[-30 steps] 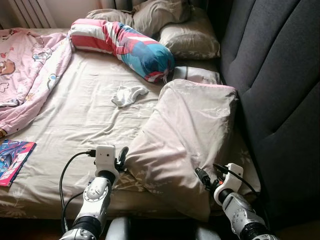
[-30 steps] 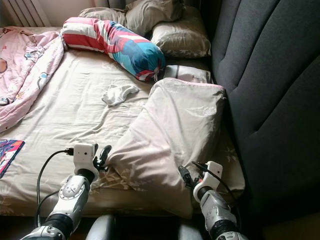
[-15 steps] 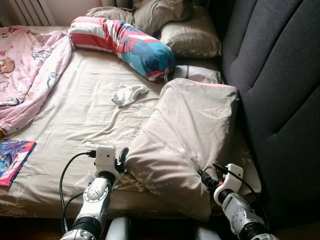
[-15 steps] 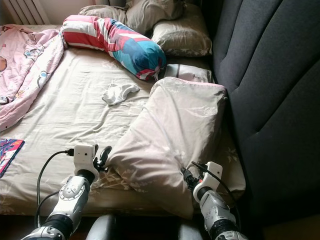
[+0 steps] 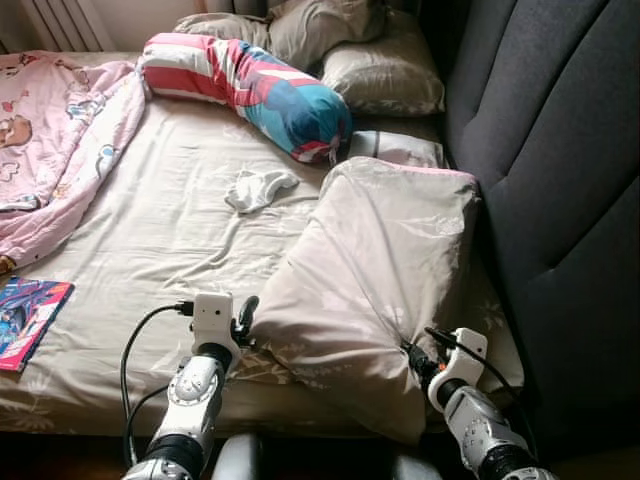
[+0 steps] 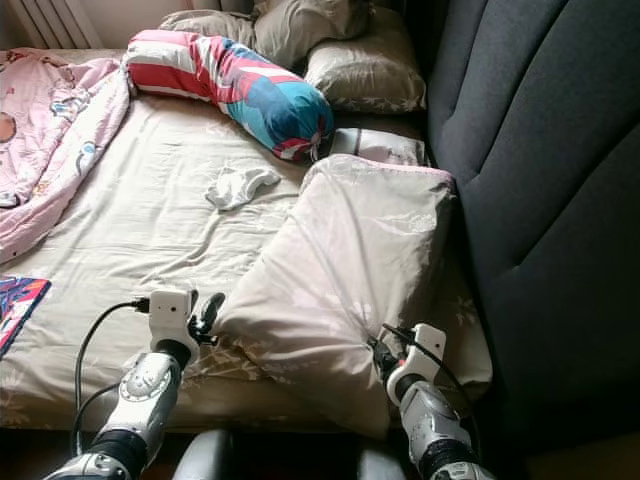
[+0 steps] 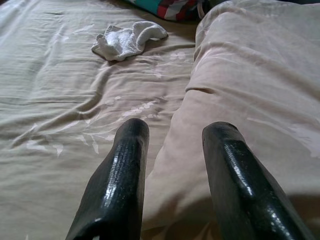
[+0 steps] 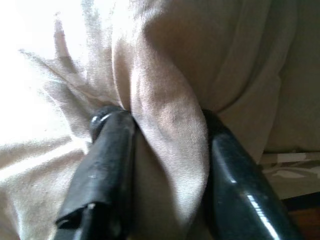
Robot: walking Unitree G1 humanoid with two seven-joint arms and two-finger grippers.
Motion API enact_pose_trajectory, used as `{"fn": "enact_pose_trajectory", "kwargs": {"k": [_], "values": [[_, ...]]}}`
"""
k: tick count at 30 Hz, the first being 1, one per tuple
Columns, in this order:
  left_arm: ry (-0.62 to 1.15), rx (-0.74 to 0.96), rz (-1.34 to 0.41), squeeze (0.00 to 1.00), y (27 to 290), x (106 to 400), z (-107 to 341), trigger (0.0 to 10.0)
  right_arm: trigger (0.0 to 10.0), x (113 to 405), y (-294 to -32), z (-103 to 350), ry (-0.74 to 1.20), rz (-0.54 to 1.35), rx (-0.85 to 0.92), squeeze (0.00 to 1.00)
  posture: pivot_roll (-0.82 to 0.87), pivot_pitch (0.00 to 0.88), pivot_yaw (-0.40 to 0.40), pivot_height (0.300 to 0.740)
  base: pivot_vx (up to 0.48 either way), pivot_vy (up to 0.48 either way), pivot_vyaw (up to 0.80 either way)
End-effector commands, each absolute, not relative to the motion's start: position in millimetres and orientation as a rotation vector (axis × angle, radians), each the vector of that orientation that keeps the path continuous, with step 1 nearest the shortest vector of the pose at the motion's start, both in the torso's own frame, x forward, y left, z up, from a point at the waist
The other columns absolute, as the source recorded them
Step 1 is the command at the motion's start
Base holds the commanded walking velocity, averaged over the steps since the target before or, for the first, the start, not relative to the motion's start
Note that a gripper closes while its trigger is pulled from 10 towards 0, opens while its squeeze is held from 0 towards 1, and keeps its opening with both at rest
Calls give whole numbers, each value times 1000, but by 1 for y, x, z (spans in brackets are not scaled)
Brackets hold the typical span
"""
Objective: Clean up the room
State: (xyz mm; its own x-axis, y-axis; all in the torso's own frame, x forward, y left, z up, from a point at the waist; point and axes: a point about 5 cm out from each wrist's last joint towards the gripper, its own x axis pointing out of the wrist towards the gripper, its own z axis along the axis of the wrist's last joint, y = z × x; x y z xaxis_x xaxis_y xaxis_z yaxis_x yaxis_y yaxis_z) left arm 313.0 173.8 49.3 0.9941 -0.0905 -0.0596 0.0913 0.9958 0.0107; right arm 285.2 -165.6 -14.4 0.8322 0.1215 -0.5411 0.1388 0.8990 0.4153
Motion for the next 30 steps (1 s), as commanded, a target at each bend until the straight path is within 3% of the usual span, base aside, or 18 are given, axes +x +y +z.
{"fn": "enact_pose_trajectory", "kwargs": {"k": [1, 26, 30], "values": [[94, 28, -94, 0, 175, 309, 43, 10000, 0, 274, -166, -26, 661, -40, 448, 0, -90, 110, -3, 638, 0, 0, 0], [102, 44, -101, 0, 174, 308, 41, 10000, 0, 277, -183, -21, 617, -136, 350, 0, -86, 112, -6, 638, 0, 0, 0], [103, 63, -116, 0, 172, 308, 41, 10000, 0, 280, -184, -19, 619, -121, 207, 0, -86, 116, -4, 638, 0, 0, 0]]}}
